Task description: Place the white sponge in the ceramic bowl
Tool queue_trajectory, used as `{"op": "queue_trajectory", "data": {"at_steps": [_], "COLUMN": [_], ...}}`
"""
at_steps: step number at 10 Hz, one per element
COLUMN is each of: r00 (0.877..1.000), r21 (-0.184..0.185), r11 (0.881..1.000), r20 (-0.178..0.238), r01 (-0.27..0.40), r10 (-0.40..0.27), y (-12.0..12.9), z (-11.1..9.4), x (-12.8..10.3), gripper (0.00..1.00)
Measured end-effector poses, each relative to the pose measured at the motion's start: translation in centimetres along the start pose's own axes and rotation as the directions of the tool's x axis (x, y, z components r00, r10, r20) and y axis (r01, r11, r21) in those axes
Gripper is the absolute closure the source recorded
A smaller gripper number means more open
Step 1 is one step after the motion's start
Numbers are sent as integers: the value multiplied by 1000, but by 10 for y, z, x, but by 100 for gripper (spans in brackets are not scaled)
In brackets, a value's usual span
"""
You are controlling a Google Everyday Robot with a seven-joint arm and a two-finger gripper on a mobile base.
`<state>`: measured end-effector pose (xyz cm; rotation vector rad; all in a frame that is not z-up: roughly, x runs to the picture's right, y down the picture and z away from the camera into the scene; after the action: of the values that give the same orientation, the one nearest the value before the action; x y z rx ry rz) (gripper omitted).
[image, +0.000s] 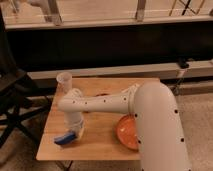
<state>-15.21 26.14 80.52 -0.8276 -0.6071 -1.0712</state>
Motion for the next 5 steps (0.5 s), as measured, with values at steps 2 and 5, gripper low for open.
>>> {"op": "queue_trajectory", "data": {"at_steps": [2, 5], "r00": [1000, 1000], "r21": [5, 14], "r11": [1000, 1000], "r20": [-6, -16], "r01": [-5, -14], "r10": [5, 14], "y": [3, 6], "z": [-23, -37], "x": [2, 8], "gripper": [100, 100]}}
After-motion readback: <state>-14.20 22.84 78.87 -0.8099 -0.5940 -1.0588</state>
